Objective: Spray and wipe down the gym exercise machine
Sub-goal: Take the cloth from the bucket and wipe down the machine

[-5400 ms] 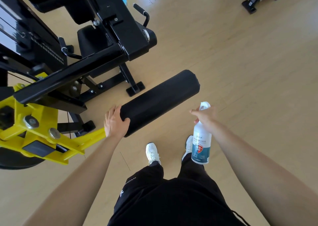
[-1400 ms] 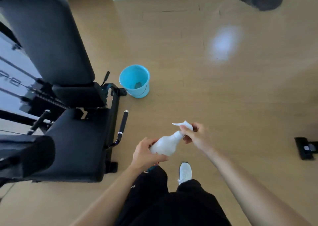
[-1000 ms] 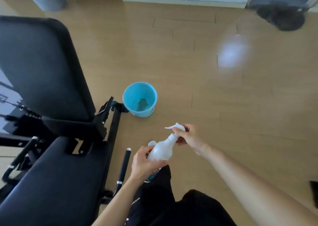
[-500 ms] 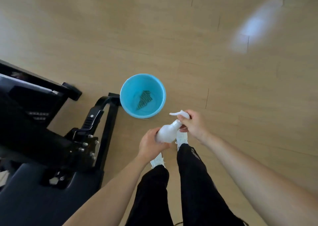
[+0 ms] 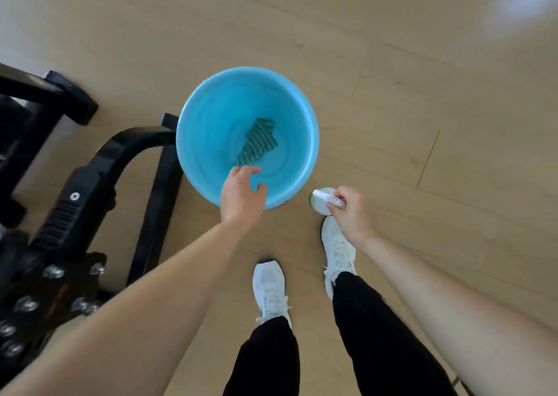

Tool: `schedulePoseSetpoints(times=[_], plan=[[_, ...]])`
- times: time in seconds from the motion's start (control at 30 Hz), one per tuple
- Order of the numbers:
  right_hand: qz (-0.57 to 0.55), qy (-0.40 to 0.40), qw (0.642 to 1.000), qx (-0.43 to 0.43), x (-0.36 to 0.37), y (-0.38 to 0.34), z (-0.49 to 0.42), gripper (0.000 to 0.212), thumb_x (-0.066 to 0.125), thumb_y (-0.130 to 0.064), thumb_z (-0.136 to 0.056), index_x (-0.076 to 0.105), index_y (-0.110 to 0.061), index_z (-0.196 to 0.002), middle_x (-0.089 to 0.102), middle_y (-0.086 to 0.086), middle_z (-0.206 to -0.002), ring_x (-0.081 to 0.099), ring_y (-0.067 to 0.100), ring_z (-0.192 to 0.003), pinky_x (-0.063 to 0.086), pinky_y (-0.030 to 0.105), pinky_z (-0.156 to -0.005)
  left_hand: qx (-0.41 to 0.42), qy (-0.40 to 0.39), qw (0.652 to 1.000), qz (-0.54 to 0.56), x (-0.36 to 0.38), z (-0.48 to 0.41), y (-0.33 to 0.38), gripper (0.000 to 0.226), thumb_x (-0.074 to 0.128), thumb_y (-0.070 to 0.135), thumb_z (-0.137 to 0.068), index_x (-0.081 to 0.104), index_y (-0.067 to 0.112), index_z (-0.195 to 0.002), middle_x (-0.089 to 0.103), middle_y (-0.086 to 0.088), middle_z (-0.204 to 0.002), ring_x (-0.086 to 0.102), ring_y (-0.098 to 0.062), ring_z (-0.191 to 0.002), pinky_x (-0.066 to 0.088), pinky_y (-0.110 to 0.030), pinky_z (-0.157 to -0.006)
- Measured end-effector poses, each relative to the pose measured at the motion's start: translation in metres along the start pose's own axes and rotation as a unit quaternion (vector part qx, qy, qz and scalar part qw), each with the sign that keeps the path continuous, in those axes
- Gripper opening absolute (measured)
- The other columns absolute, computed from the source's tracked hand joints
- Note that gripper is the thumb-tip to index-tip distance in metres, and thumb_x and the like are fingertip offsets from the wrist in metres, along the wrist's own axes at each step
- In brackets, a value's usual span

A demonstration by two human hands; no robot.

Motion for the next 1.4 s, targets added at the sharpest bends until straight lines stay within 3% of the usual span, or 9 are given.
schedulePoseSetpoints(times=[0.1, 0.2, 0.37, 0.47, 0.7, 0.87, 1.1, 1.23, 1.4], plan=[[0.048, 0.011, 0.998, -0.029, 0.013, 0.032, -0.033, 0.015, 0.063, 0.005, -0.087, 0.059, -0.004, -0.076, 0.053, 0.01, -0.078, 0.051, 0.034, -0.073, 0.045, 0.052, -0.065, -0.019, -0.072, 0.994, -0.076, 0.028, -0.072, -0.011, 0.04, 0.065, 0.023, -0.093, 0.064, 0.022, -0.133, 0.056, -0.007, -0.136, 0.058, -0.028, -0.12, 0.044, -0.033, -0.098], [0.108, 0.017, 0.994, -0.032, 0.015, 0.063, -0.054, 0.016, 0.057, 0.014, -0.081, 0.063, -0.001, -0.081, 0.053, 0.011, -0.083, 0.051, 0.034, -0.071, 0.039, 0.042, -0.059, -0.01, -0.133, 0.982, -0.13, 0.058, -0.128, -0.025, 0.047, 0.068, 0.027, -0.091, 0.062, 0.025, -0.137, 0.047, -0.009, -0.149, 0.059, -0.032, -0.119, 0.049, -0.035, -0.099], [0.139, 0.021, 0.985, -0.097, 0.019, 0.082, -0.076, 0.02, 0.064, 0.019, -0.077, 0.062, 0.0, -0.083, 0.054, 0.009, -0.084, 0.045, 0.026, -0.063, 0.023, 0.025, -0.051, -0.026, -0.184, 0.956, -0.227, 0.102, -0.203, -0.058, 0.061, 0.063, 0.035, -0.093, 0.047, 0.035, -0.152, 0.021, -0.01, -0.167, 0.027, -0.039, -0.149, 0.032, -0.045, -0.121], [0.126, 0.03, 0.986, -0.107, 0.018, 0.08, -0.085, 0.016, 0.068, 0.013, -0.079, 0.065, -0.001, -0.086, 0.058, 0.01, -0.088, 0.043, 0.025, -0.063, 0.022, 0.02, -0.051, -0.049, -0.196, 0.951, -0.236, 0.127, -0.235, -0.082, 0.062, 0.064, 0.041, -0.091, 0.049, 0.034, -0.151, 0.028, -0.014, -0.165, 0.029, -0.038, -0.149, 0.028, -0.044, -0.123], [0.099, 0.016, 0.993, -0.064, 0.012, 0.084, -0.084, 0.023, 0.071, 0.003, -0.081, 0.068, -0.006, -0.103, 0.058, 0.007, -0.104, 0.06, 0.032, -0.076, 0.046, 0.038, -0.063, -0.028, -0.187, 0.967, -0.169, 0.161, -0.26, -0.131, 0.062, 0.06, 0.049, -0.08, 0.065, 0.023, -0.136, 0.049, -0.01, -0.151, 0.051, -0.03, -0.136, 0.038, -0.03, -0.114], [0.099, 0.016, 0.995, -0.004, -0.006, 0.062, -0.059, 0.062, 0.078, -0.017, -0.08, 0.054, -0.02, -0.137, 0.044, -0.004, -0.13, 0.049, 0.017, -0.114, 0.044, 0.032, -0.076, -0.039, -0.146, 0.985, -0.086, 0.1, -0.193, -0.065, 0.043, 0.061, 0.014, -0.092, 0.065, 0.01, -0.134, 0.056, -0.01, -0.146, 0.057, -0.034, -0.127, 0.048, -0.032, -0.104], [-0.004, 0.011, 0.999, -0.047, -0.036, -0.034, -0.007, 0.05, 0.081, -0.022, -0.084, 0.06, -0.019, -0.129, 0.047, -0.01, -0.125, 0.055, 0.011, -0.112, 0.046, 0.026, -0.086, -0.015, -0.106, 0.991, 0.081, 0.009, -0.055, 0.017, 0.053, 0.054, 0.001, -0.097, 0.057, 0.021, -0.147, 0.055, 0.009, -0.137, 0.06, -0.019, -0.096, 0.051, -0.021, -0.072], [-0.055, -0.037, 0.997, -0.046, -0.052, -0.097, 0.02, 0.056, 0.082, -0.026, -0.084, 0.058, -0.02, -0.134, 0.052, -0.01, -0.124, 0.057, 0.011, -0.111, 0.05, 0.031, -0.095, -0.005, -0.087, 0.979, 0.185, -0.059, 0.048, 0.06, 0.046, 0.055, 0.001, -0.1, 0.064, 0.022, -0.14, 0.059, 0.017, -0.136, 0.062, -0.004, -0.112, 0.043, -0.013, -0.094], [-0.101, -0.14, 0.983, -0.061, -0.083, -0.161, 0.066, 0.062, 0.083, -0.022, -0.084, 0.057, -0.026, -0.14, 0.058, -0.01, -0.135, 0.053, 0.009, -0.127, 0.043, 0.034, -0.111, -0.036, -0.044, 0.951, 0.304, -0.136, 0.161, 0.107, 0.042, 0.055, -0.009, -0.097, 0.074, 0.015, -0.125, 0.074, 0.01, -0.118, 0.066, 0.0, -0.108, 0.049, -0.013, -0.093]])
Point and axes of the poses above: each hand's wrist, its own z-axis away from the middle knuckle, its own x-axis out of the palm, y = z × x, the point moved 1 cm from there along -z, towards the middle knuckle
